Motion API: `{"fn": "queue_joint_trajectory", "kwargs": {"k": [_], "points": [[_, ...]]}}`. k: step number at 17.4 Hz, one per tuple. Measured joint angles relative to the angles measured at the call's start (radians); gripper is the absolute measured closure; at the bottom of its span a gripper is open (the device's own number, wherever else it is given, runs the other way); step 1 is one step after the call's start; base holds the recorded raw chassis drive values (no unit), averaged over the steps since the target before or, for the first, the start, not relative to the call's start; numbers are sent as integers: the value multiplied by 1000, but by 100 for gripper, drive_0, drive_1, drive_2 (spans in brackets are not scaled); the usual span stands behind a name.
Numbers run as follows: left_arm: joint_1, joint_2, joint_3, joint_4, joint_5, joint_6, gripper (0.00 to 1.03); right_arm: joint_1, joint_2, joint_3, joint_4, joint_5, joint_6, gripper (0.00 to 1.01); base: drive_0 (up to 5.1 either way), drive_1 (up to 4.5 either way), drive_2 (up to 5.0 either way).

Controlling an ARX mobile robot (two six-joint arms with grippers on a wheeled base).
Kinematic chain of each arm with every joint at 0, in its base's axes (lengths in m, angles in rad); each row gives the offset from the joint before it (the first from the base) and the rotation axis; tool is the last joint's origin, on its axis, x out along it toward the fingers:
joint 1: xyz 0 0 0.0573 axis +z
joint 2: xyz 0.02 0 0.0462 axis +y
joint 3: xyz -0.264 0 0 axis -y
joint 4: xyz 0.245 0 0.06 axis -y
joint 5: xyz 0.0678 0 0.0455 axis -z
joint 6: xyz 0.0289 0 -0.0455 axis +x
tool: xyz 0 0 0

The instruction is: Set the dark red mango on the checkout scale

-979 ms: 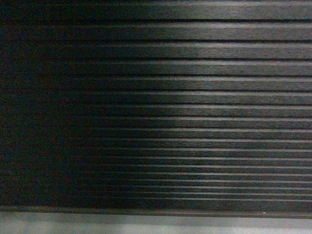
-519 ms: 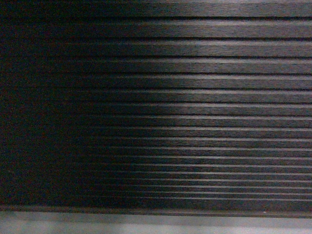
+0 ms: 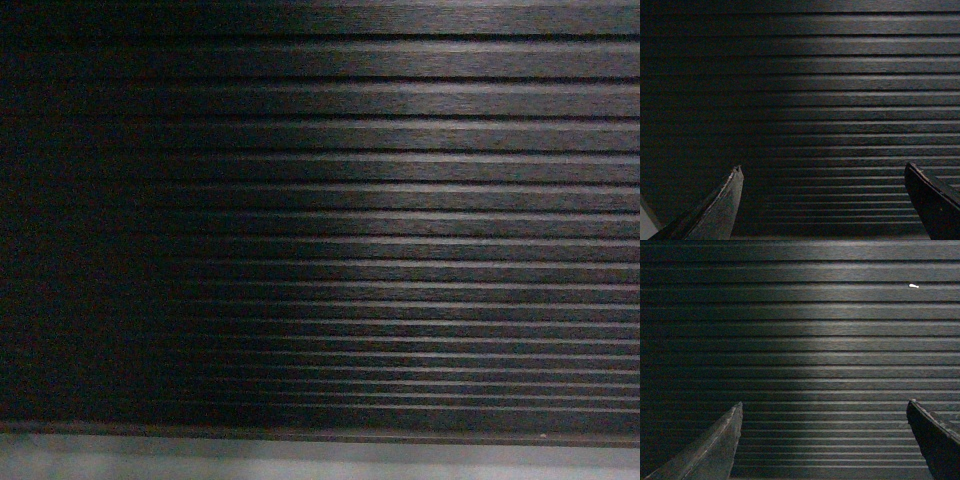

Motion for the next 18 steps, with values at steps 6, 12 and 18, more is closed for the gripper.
{"fn": "queue_joint_trajectory", "kwargs": {"k": [6, 12, 18], "points": [[0, 0, 0, 0, 0, 0, 5, 0, 0, 0, 0, 0, 0, 3, 0, 0, 0], [0, 0, 0, 0, 0, 0, 5, 0, 0, 0, 0, 0, 0, 3, 0, 0, 0], [0, 0, 0, 0, 0, 0, 5, 0, 0, 0, 0, 0, 0, 3, 0, 0, 0]]}}
